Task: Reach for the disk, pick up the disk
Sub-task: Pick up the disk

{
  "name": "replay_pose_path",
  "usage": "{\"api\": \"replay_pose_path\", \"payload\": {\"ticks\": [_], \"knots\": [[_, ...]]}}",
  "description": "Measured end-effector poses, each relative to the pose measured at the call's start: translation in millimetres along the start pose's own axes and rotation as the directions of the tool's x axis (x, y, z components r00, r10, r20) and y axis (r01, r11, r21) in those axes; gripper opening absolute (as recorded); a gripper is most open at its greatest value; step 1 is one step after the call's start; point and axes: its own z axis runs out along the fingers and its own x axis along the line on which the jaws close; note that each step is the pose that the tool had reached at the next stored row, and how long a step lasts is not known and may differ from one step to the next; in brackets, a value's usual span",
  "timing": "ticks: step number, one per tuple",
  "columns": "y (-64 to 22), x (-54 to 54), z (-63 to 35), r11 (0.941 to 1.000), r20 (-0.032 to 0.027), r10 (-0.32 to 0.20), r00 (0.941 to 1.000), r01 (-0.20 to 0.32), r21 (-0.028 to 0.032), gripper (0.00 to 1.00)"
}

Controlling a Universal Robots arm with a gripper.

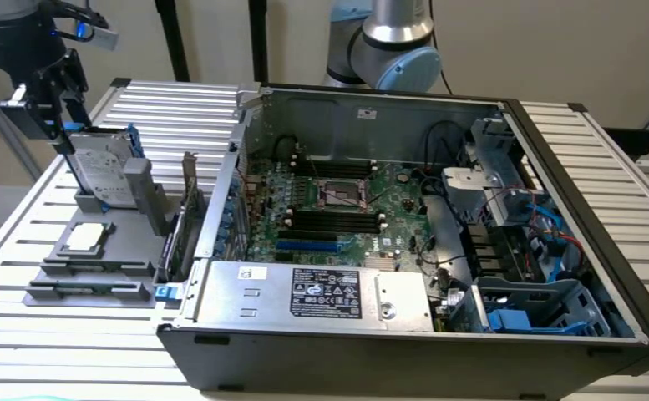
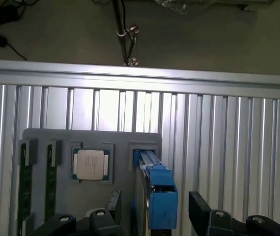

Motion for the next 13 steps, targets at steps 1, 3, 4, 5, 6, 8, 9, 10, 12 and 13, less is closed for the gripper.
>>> {"api": "replay_pose_path", "payload": {"ticks": [1,3,4,5,6,8,9,10,12,13], "knots": [[0.1,-0.1,1.8,1.0000,0.0000,0.000,1.0000,0.000,-0.0001,0.65],[0.5,-0.4,5.4,1.0000,-0.0001,-0.001,1.0000,0.001,-0.0002,0.65],[0.9,-0.6,7.4,1.0000,0.0000,-0.001,1.0000,0.001,-0.0001,0.65],[1.5,-0.8,9.2,1.0000,-0.0001,-0.002,1.0000,0.002,-0.0001,0.65],[2.6,-1.1,11.1,1.0000,0.0000,-0.002,1.0000,0.002,0.0000,0.65],[4.0,-1.4,14.8,1.0000,0.0000,-0.002,1.0000,0.002,0.0004,0.65],[3.9,-1.5,16.4,1.0000,-0.0003,-0.003,1.0000,0.003,0.0002,0.65],[3.9,-1.5,18.1,1.0000,-0.0006,-0.003,1.0000,0.003,0.0001,0.65],[4.0,-2.2,20.5,1.0000,-0.0015,-0.002,1.0000,0.002,0.0002,0.65],[3.9,-2.4,20.9,1.0000,-0.0018,-0.002,1.0000,0.002,0.0000,0.65]]}}
